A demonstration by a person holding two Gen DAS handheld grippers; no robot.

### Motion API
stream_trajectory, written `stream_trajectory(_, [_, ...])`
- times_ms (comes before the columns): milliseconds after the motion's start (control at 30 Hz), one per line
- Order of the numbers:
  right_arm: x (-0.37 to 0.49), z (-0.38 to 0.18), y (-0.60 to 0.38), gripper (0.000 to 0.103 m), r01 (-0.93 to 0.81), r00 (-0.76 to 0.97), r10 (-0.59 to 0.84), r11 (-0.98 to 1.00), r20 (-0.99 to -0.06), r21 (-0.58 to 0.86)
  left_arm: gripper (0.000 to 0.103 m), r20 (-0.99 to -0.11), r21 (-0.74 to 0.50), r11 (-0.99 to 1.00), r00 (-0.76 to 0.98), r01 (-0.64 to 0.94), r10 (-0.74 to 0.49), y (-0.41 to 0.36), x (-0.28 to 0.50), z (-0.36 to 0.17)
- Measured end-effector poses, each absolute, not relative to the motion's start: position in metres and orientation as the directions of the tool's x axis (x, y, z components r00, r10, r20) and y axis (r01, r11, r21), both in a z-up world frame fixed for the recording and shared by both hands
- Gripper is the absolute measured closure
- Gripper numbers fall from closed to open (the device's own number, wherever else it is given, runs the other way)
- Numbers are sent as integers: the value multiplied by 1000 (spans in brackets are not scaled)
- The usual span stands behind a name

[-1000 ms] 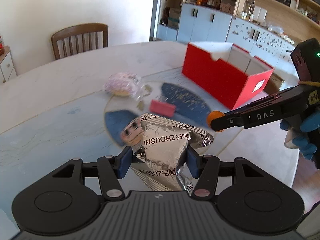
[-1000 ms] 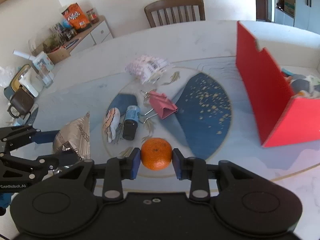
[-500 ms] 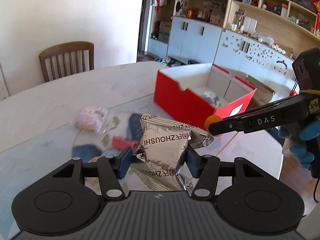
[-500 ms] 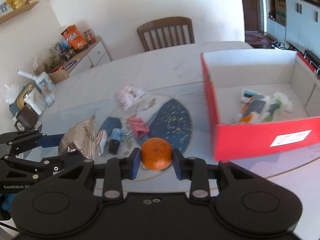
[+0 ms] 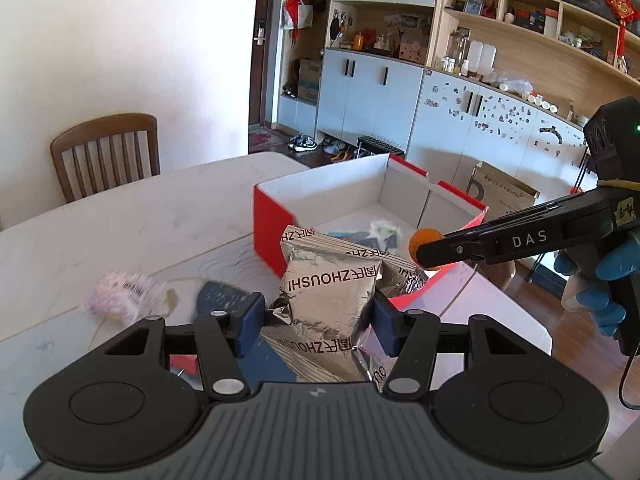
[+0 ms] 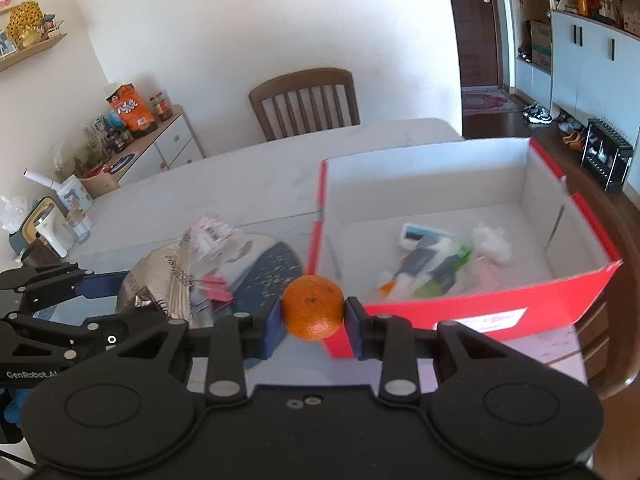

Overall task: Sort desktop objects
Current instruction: 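Carry the foil bag and the orange over the red box with both tools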

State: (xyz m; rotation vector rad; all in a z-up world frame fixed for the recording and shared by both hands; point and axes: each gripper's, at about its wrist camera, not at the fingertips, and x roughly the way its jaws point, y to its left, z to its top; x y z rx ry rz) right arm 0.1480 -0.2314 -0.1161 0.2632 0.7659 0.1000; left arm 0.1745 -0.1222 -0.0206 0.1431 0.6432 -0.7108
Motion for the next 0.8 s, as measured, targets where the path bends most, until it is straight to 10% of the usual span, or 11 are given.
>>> stream_trajectory(800, [189, -125, -350, 70, 86, 721, 76, 977, -689, 197, 47, -672, 18, 756, 568, 654, -475, -262, 262, -20])
